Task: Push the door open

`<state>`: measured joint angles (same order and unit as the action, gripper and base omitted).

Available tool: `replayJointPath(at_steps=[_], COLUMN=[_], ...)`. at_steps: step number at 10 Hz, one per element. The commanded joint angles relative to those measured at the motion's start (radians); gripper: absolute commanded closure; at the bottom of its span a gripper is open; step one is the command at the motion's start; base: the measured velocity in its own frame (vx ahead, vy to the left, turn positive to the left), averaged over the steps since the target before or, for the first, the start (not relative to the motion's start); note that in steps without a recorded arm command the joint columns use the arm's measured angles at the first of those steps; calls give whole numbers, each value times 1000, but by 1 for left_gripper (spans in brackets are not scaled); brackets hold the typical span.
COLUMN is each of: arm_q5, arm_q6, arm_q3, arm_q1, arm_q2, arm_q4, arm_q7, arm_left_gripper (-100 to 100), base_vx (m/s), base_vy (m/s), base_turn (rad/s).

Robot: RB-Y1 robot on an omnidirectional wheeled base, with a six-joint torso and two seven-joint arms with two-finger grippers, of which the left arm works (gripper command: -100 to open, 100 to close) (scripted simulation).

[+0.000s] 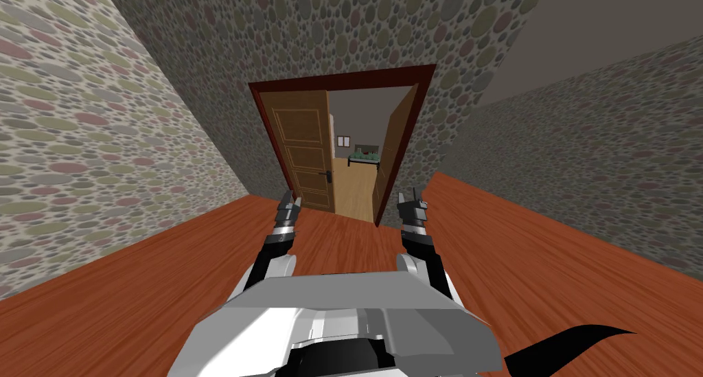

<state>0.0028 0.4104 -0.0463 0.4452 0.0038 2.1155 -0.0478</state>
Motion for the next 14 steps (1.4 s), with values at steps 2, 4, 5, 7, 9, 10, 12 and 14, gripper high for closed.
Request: replayJointPath(at_steps=[2, 4, 5, 7, 9, 10, 12, 14], arm_q5=[0, 0, 0, 1, 1, 2, 2, 3], arm_q6=[-1, 1, 2, 3, 5, 6, 7, 9], arm_q3=[-4, -5, -6, -8, -10, -11, -13, -15], arm_q1=[-37, -70, -87, -126, -166, -188, -209, -253], arm_q2=[10, 19, 23, 31, 39, 43, 46, 53], arm_q4=[-57, -109, -135, -196, -251, -281, -325, -387], arm_q7=[7, 13, 16, 23, 31, 35, 39, 47], arm_left_gripper=[-100, -100, -100, -100, -100, -100, -100, -100], base_vx=[87, 83, 90, 104, 95, 91, 76, 56], base_vy=[45, 54, 57, 70, 64, 69, 67, 50], base_turn=[-6, -11, -4, -12, -9, -10, -10, -6])
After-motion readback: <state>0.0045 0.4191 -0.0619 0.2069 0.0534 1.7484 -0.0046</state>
